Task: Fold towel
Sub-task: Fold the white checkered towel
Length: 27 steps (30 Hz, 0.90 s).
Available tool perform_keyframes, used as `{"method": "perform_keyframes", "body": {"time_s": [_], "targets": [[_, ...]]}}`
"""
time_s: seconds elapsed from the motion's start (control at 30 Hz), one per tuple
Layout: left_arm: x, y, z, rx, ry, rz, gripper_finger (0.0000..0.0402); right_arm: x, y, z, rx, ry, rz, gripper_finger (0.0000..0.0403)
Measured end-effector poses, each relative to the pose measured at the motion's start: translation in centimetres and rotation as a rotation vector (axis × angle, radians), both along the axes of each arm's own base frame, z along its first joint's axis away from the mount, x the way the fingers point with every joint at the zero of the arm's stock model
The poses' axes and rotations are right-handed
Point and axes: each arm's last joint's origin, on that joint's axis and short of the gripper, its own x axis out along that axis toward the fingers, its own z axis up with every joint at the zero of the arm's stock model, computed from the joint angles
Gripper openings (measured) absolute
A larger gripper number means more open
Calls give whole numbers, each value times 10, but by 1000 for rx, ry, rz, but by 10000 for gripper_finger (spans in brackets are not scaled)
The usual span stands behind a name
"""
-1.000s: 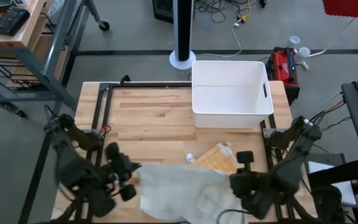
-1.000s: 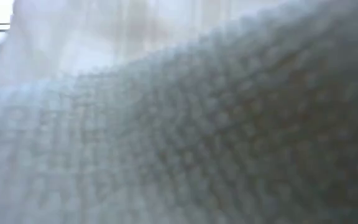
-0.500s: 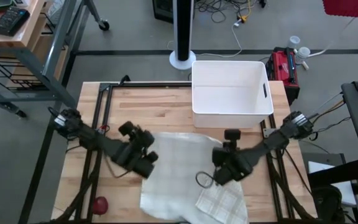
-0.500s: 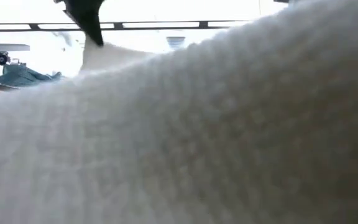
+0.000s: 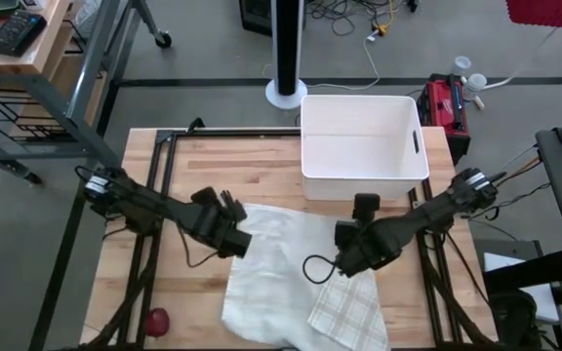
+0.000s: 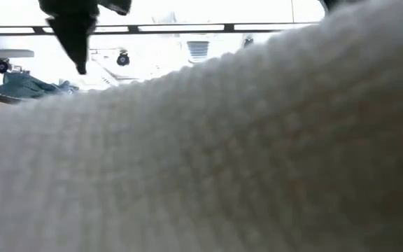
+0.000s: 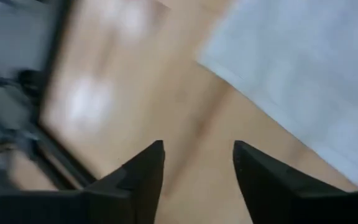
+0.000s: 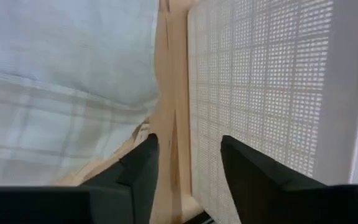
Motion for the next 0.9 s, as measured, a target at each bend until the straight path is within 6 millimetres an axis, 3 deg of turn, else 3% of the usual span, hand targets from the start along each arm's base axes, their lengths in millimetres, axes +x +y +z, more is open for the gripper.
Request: {"method": "perform_keyframes", "body": {"time_s": [0.23,0.47,0.63,0.9], "targets": [[-12,-41,-4,-309,-85,-5,212,-12,7,24,100,-177,84,188],[-15,-85,-42,-577,-318,106,210,-10,11,37,174,-326,146,190],[-24,-84,-76,-560,-306,236,199,-1,16,36,190,-372,188,190],[-36,-74,-106,-512,-315,351,192,10,24,19,179,-352,205,190]]}}
